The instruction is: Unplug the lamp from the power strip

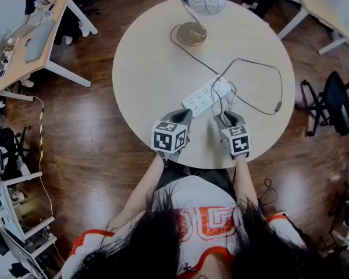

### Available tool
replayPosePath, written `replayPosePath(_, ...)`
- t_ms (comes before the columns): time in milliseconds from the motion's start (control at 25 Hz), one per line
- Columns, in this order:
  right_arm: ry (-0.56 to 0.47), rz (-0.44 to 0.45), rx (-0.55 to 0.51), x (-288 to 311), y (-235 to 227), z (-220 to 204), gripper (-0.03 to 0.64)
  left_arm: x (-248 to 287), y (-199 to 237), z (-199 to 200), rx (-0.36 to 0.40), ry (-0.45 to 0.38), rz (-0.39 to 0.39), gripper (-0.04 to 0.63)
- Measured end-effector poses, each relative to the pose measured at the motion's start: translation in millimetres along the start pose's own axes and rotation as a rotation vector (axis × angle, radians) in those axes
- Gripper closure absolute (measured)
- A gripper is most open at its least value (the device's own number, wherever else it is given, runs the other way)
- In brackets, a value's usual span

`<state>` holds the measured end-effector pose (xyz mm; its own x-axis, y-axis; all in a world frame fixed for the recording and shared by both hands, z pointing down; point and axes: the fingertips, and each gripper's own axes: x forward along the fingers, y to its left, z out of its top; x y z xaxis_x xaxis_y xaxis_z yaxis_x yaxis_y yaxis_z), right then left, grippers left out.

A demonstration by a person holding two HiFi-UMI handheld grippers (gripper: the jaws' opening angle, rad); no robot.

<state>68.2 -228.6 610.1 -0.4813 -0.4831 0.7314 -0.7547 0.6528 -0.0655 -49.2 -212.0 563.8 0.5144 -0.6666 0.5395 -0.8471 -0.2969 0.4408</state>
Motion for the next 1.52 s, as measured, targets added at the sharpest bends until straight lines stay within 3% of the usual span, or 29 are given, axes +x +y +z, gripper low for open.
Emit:
replayPosePath(80,-0.035,-0.015,0.029,-12,1,7,0.491,-4,-2,0,0.01,-0.002,-0.011,0.595)
replayPosePath(200,-0.089,-0.026,0.049,-29,8,15,0.614,-11,-6,1,0.028,-0.016,-0.027,0.595)
replayPosePath(600,-0.275,0.036,0.226,-75,71,26,0.615,-61,-16,4,0.096,-0.081,-0.081,0.595)
replayPosePath(1040,-0.31,-0.018,0.285,-116,124,-9,0.615,-112,-26,-32,0.051,-0.112,-0.138,0.595)
replayPosePath(1520,-0.333,-0.058,0.313,-163,120,-45,0.615,-113,-60,-48,0.03,-0.127,-0.155,0.595)
